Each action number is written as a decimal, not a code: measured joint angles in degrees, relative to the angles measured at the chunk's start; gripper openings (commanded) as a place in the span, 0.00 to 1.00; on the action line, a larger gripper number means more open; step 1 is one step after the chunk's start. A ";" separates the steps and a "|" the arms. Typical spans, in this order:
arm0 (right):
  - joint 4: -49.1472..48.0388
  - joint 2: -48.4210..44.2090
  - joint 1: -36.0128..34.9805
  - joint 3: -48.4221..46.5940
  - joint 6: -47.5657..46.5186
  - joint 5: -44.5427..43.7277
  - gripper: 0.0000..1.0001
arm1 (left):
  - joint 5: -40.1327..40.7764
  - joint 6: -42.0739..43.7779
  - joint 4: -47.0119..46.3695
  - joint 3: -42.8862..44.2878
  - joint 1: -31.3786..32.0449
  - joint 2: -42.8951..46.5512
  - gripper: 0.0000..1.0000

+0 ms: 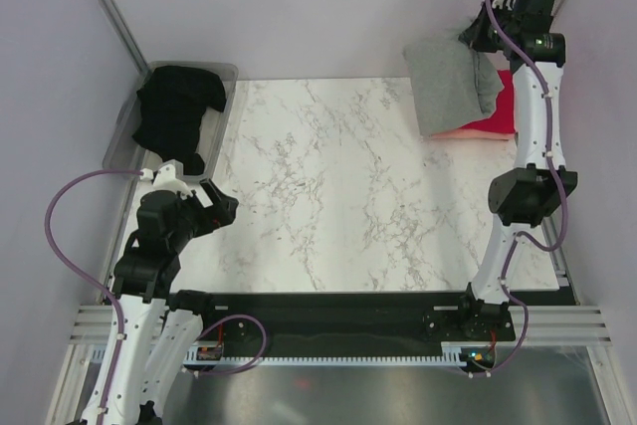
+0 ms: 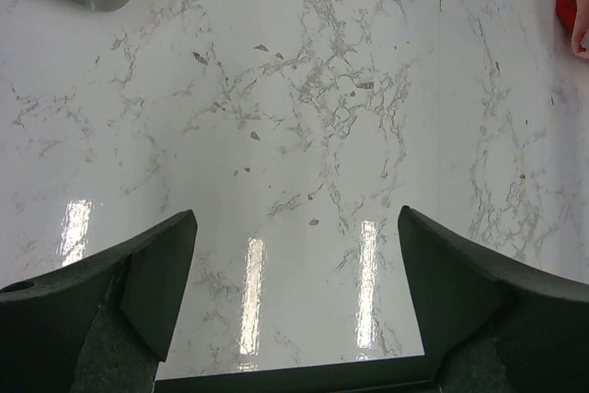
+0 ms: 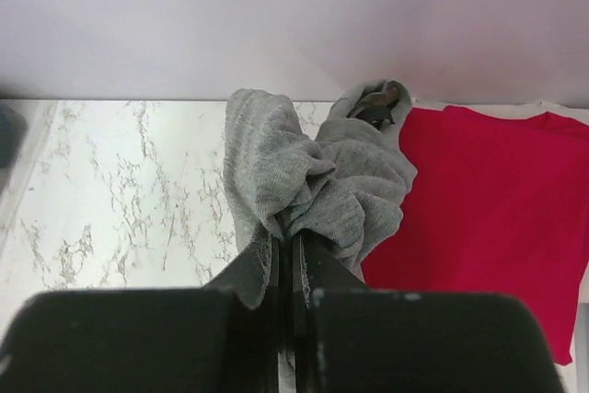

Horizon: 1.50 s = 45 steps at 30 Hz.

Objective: Fold and stack the t-shirts

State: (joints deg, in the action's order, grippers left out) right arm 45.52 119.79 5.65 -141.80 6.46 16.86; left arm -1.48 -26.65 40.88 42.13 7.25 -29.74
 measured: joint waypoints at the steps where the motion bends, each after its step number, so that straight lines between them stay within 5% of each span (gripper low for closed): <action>1: -0.42 -0.13 0.44 0.00 0.48 0.63 0.00 | 0.00 0.00 0.02 0.00 0.00 -0.02 0.97; 15: -5.33 0.63 3.96 0.00 3.08 5.27 0.00 | 0.00 -0.07 0.15 0.00 0.00 -0.42 0.96; 37: -20.50 18.93 11.89 -2.14 5.20 3.28 0.01 | 1.33 -0.94 1.11 0.02 0.00 -5.75 0.96; 40: -26.03 22.60 12.70 -2.12 6.75 0.68 0.21 | 1.51 -0.96 1.29 0.11 0.00 -6.38 0.96; 41: -28.20 24.02 12.98 -1.95 7.89 -0.39 0.52 | 1.51 -0.96 1.33 0.13 0.00 -6.62 0.96; 42: -29.97 25.46 13.25 -1.64 9.03 -1.66 0.71 | 1.51 -0.96 1.44 0.13 0.00 -6.80 0.96; 45: -34.18 29.11 13.70 -0.72 10.56 -6.49 0.84 | 1.55 -1.01 1.68 0.13 0.00 -7.04 0.96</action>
State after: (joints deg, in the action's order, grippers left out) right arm 11.33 148.90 19.35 -142.52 17.02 10.37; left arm 0.08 -27.66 42.57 42.26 7.25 -36.77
